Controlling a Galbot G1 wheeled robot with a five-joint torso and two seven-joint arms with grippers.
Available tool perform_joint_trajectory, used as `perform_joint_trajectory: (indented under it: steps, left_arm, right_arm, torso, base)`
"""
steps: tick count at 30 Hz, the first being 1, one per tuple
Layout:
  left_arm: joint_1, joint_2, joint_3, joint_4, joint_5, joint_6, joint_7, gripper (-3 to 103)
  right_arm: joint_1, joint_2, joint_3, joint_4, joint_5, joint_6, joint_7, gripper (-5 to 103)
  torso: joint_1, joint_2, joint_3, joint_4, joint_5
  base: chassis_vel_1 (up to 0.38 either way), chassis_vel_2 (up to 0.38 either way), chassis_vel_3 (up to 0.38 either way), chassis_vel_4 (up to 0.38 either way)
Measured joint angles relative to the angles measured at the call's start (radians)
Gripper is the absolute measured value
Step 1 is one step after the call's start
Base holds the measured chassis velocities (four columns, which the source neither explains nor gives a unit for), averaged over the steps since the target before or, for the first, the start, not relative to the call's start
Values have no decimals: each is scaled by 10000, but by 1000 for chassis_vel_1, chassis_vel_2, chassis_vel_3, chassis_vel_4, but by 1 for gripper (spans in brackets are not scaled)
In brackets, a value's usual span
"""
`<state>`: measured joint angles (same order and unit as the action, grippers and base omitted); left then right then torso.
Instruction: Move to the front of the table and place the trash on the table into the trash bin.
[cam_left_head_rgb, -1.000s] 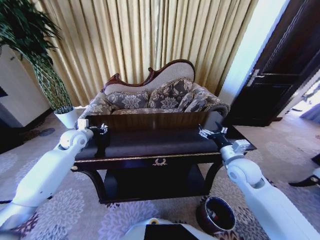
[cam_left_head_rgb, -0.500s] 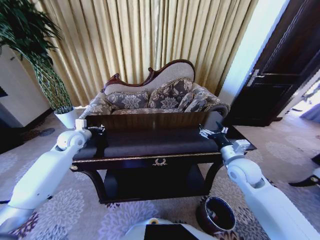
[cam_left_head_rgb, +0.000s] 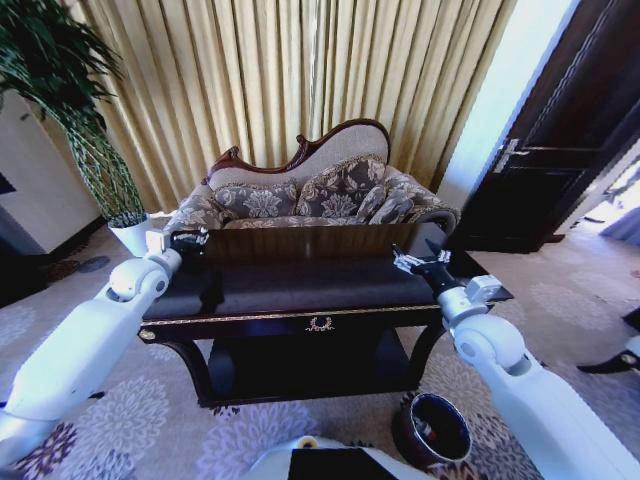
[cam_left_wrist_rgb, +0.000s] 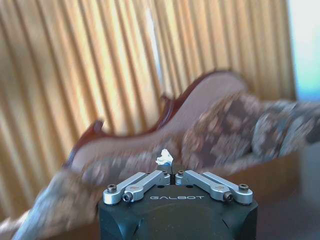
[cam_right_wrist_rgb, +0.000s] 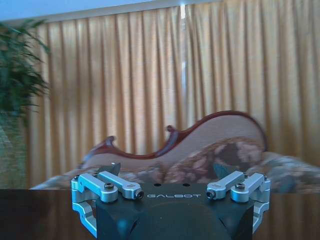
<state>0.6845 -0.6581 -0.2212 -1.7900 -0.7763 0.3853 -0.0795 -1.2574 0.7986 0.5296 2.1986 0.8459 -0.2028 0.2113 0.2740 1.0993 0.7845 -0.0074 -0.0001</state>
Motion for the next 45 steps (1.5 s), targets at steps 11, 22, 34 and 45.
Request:
perform_joint_trajectory:
  steps: [11, 22, 34, 45]
  left_arm:
    - [-911, 473, 820, -965, 760, -1851, 434, 0]
    - [-2060, 800, 2347, -1059, 1988, -3366, 552, 0]
    - [-3109, 70, 4141, -584, 3009, -3958, 584, 0]
    - [-3459, -138, 5115, -682, 3926, -4523, 762, 0]
  right_arm:
    - [1680, -1317, -830, 150, 2881, -608, -63, 100]
    - [4966, -1581, -3315, -687, 4481, -792, -51, 100]
    - [7372, -1155, -5151, -1234, 5405, -999, -18, 100]
    - [8257, -439, -6147, -1696, 5666, -1172, -16, 100]
  torso:
    - [0, 0, 0, -1, -1]
    - [0, 0, 1, 0, -1]
    - [1, 0, 1, 0, -2]
    - [1, 0, 0, 0, -1]
  base:
    - [0, 0, 0, 0]
    - [0, 0, 0, 0]
    - [0, 0, 0, 0]
    - [0, 0, 0, 0]
